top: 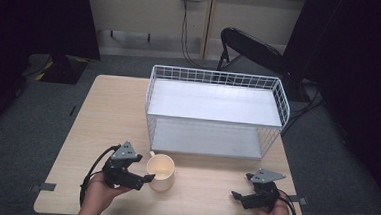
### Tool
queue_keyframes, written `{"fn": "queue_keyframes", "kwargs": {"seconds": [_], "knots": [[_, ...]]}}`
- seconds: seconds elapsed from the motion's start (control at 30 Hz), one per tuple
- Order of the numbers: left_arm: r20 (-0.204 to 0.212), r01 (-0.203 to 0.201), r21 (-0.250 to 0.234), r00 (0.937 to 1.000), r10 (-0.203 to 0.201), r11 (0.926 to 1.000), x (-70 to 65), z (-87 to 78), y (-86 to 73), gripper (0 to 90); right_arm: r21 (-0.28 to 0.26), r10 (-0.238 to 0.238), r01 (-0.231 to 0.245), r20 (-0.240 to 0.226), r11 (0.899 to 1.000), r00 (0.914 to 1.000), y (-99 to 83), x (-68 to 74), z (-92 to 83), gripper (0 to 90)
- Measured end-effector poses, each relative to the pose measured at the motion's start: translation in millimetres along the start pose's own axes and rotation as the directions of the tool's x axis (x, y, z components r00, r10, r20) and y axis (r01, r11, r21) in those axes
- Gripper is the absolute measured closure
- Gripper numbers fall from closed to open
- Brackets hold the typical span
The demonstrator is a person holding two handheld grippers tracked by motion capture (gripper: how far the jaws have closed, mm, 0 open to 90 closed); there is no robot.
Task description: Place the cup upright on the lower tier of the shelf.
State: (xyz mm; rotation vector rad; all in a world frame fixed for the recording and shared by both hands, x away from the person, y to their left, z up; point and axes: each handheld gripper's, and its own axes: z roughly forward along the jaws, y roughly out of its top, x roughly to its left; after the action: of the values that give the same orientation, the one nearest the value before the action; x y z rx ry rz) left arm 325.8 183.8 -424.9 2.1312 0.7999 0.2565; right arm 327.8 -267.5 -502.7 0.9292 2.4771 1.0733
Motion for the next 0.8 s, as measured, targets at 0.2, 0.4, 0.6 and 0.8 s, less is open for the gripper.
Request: {"fn": "queue_keyframes", "kwargs": {"seconds": [0.2,0.4,0.6,0.8], "knots": [[-0.001,-0.008,-0.005,1.0,0.008,1.0,-2.0,-1.8,1.3,21.9,0.0,0.0,0.0,0.0,1.0,1.0,0.0,-0.1,0.0,11.7],[-0.007,-0.013,-0.038,0.9999,0.013,0.9992,-4.6,-1.3,3.9,24.0,0.0,0.001,-0.001,-0.001,1.0,1.0,0.1,-0.2,0.1,11.7],[-0.06,-0.022,-0.054,0.998,0.019,0.9983,-5.8,5.0,3.5,32.0,-0.001,0.001,-0.001,0.0,1.0,1.0,0.1,-0.2,0.2,11.7],[-0.062,0.008,-0.094,0.998,-0.014,0.9956,-8.2,13.4,8.1,43.1,0.0,0.001,-0.001,0.001,1.0,1.0,0.2,-0.3,0.2,11.7]]}}
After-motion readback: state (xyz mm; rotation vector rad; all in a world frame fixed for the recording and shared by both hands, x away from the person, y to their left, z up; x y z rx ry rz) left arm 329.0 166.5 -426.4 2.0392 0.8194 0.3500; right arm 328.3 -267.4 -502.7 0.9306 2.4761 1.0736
